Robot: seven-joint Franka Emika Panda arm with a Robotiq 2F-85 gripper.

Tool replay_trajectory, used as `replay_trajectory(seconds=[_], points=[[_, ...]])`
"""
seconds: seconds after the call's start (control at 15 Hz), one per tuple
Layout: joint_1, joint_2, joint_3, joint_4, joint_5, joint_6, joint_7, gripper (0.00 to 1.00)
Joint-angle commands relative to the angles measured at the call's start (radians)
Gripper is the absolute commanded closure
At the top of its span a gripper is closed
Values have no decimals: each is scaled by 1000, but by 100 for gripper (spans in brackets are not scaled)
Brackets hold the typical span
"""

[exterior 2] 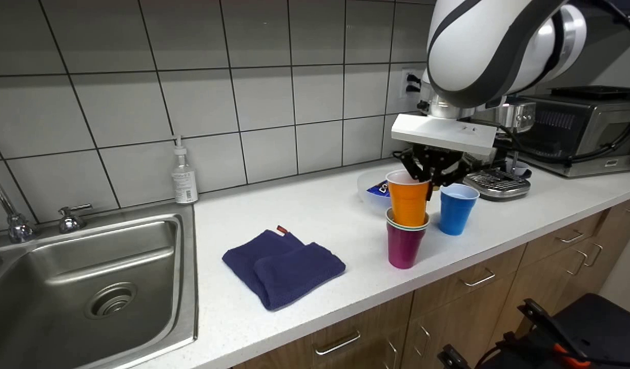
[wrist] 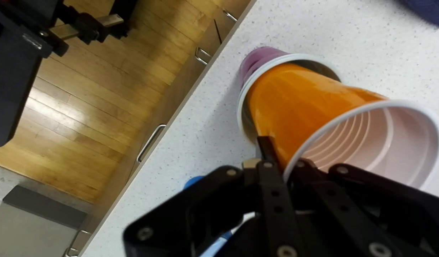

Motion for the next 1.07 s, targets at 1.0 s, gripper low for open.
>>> replay_trajectory(seconds=[1.0], points=[[-14,157,9,52,-31,140,30,100]])
